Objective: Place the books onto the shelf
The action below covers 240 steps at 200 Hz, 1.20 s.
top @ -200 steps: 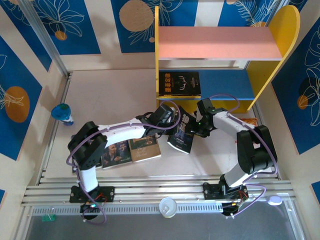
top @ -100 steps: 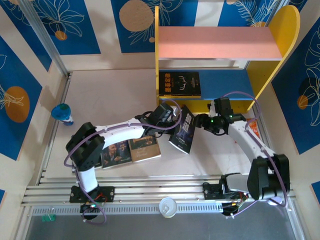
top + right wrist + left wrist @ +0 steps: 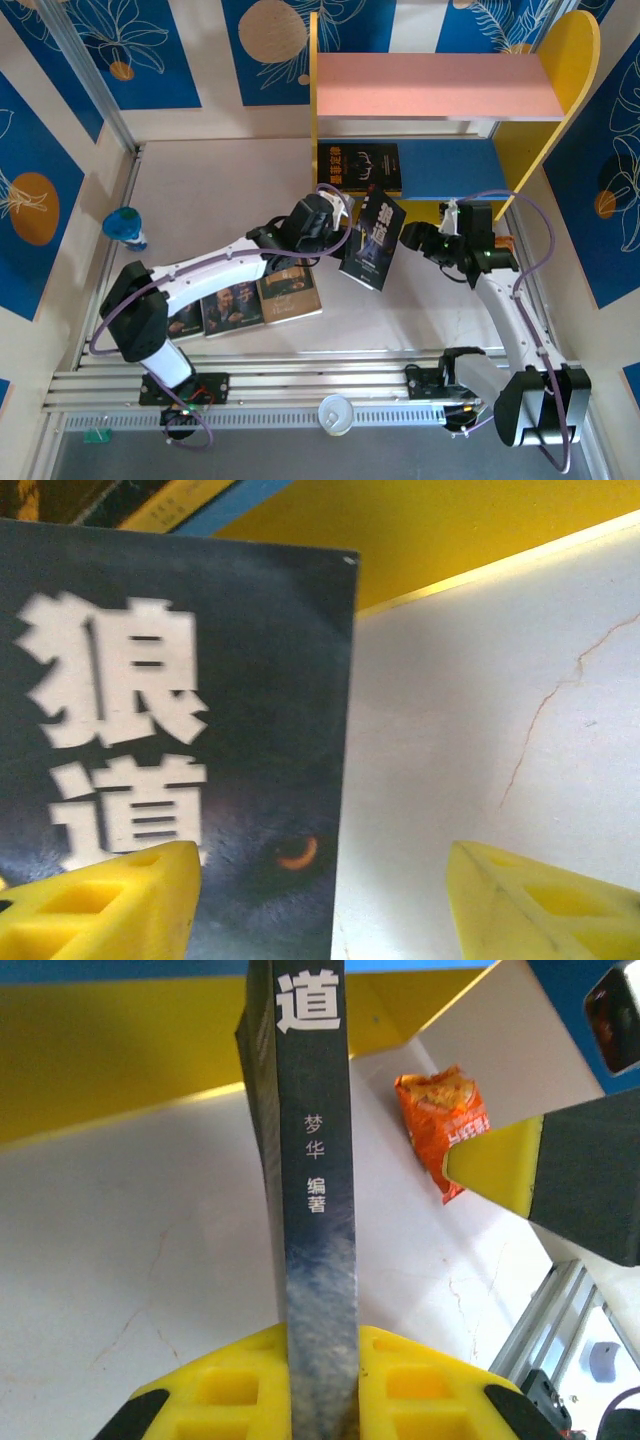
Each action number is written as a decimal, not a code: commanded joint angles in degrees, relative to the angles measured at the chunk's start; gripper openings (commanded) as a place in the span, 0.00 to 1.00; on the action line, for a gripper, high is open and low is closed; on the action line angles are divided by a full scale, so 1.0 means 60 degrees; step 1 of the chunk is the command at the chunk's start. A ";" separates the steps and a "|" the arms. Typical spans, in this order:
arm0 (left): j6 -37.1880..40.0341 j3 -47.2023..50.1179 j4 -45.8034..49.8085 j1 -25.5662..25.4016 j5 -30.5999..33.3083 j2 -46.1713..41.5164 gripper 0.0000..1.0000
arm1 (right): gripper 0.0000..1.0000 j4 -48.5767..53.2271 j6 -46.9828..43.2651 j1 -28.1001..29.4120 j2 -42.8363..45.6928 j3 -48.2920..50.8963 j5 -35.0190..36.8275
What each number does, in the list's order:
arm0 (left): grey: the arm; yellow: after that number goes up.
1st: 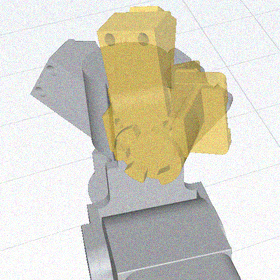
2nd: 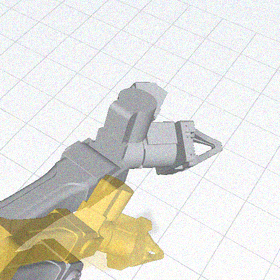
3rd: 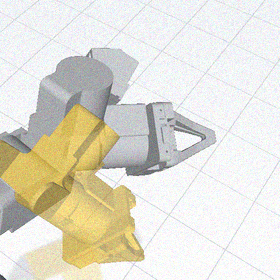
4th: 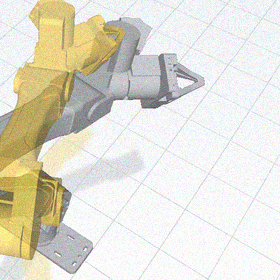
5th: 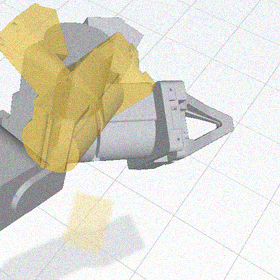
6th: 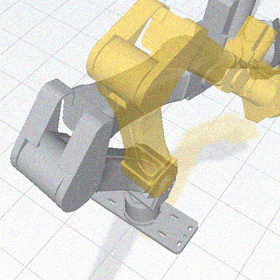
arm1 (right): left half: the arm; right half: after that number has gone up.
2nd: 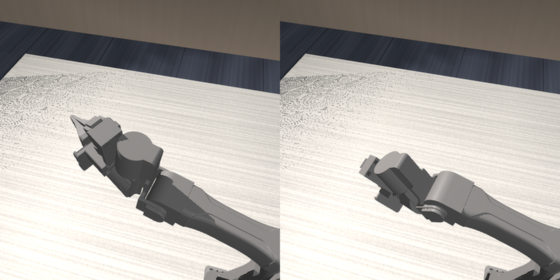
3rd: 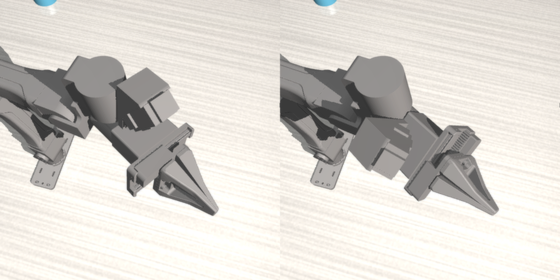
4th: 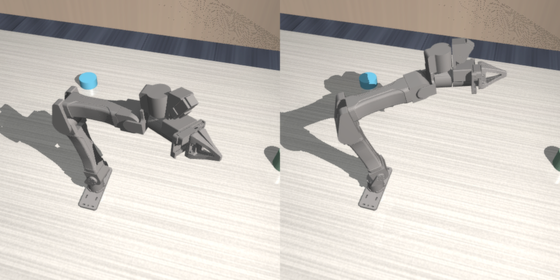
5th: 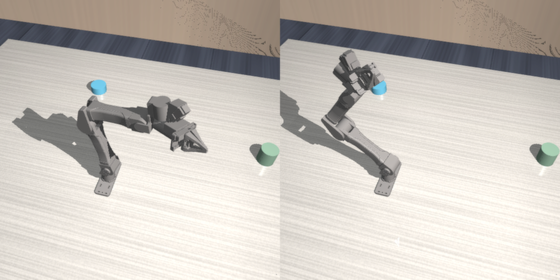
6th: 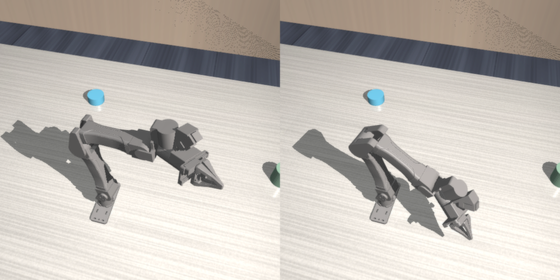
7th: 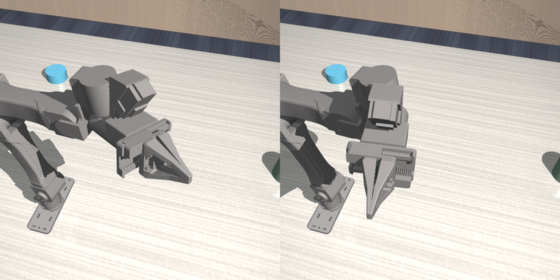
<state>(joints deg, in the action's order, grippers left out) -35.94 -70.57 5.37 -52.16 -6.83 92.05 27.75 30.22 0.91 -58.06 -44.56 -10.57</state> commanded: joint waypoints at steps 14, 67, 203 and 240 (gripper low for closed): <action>-0.0330 -0.0728 -0.0610 -0.0052 0.0759 -0.0313 0.00 | 0.67 -0.0723 0.0768 -0.0213 0.0442 0.0037 -0.0714; -0.1435 -0.0870 -0.1770 -0.0061 0.1558 0.0028 0.00 | 0.68 -0.2160 0.2124 -0.0209 0.1198 0.0489 -0.0888; -0.2636 -0.1642 -0.4578 -0.0053 0.3377 0.0679 0.00 | 0.72 -0.4743 0.5422 0.0281 0.2573 0.2408 -0.0320; -0.2867 -0.1833 -0.4915 -0.0052 0.3422 0.0970 0.00 | 0.83 -0.5565 0.5927 0.0437 0.2127 0.2272 -0.0458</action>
<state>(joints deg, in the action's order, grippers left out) -51.62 -78.52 -16.47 -52.62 11.94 97.47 -0.49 62.19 2.83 -43.62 -30.98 -13.32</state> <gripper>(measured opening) 0.152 0.822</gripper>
